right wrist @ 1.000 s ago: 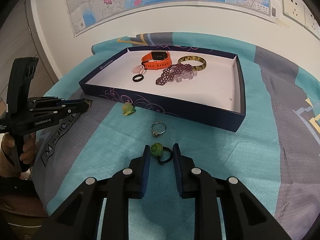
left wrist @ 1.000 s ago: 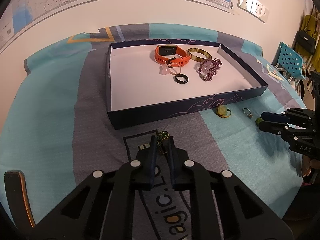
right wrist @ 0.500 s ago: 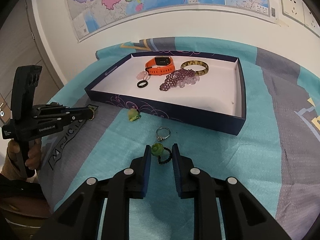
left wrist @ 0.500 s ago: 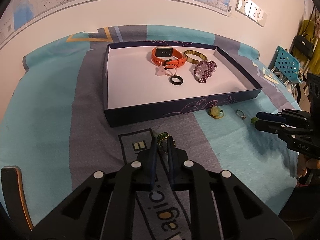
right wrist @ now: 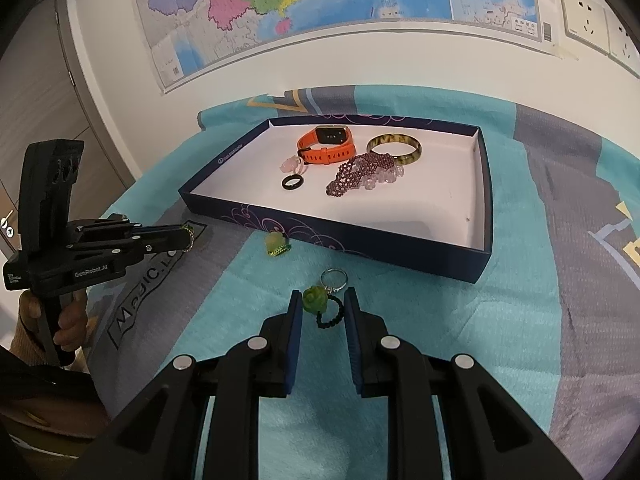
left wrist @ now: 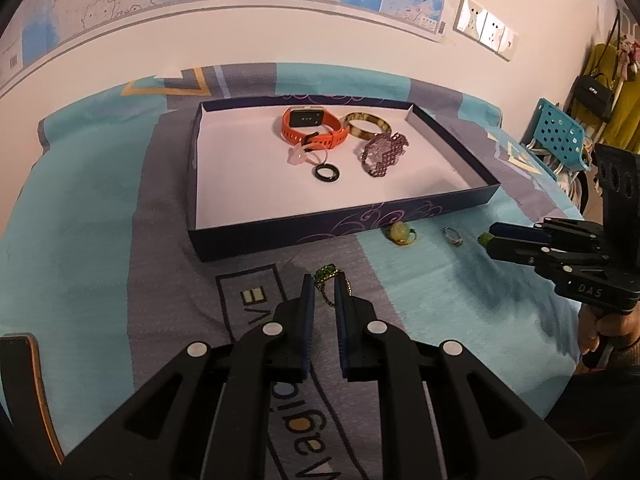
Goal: Organize jewelry
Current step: 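Lift and carry the gold chain bracelet and green-stone ring over the box with both tools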
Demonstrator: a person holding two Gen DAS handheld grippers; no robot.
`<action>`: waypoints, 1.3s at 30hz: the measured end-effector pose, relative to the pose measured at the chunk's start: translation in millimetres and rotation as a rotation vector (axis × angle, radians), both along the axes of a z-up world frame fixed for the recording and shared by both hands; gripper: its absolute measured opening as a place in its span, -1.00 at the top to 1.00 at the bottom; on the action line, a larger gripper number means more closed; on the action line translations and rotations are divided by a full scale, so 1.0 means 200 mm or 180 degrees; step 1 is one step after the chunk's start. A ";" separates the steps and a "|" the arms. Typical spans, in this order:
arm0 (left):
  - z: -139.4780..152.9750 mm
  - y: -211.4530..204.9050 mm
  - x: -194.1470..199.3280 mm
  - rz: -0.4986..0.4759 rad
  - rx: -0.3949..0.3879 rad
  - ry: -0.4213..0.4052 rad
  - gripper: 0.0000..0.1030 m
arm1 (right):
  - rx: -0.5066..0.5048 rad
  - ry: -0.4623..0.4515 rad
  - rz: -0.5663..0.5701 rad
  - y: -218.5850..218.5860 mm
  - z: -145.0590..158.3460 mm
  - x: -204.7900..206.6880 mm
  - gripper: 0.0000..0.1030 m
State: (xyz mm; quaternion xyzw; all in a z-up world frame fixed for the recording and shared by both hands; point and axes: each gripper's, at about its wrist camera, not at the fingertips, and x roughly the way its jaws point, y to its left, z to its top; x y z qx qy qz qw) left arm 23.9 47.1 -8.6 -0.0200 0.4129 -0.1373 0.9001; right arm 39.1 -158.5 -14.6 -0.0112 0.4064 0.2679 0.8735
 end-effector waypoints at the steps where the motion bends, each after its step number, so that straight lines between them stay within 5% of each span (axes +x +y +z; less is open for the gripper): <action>1: 0.01 0.00 0.00 -0.0010 -0.0019 -0.0014 0.79 | 0.0009 -0.0005 0.0002 0.00 0.00 0.00 0.63; 39: 0.18 -0.10 0.07 -0.0149 -0.0069 -0.0313 0.79 | 0.0060 -0.0329 0.0058 0.04 0.16 0.13 0.63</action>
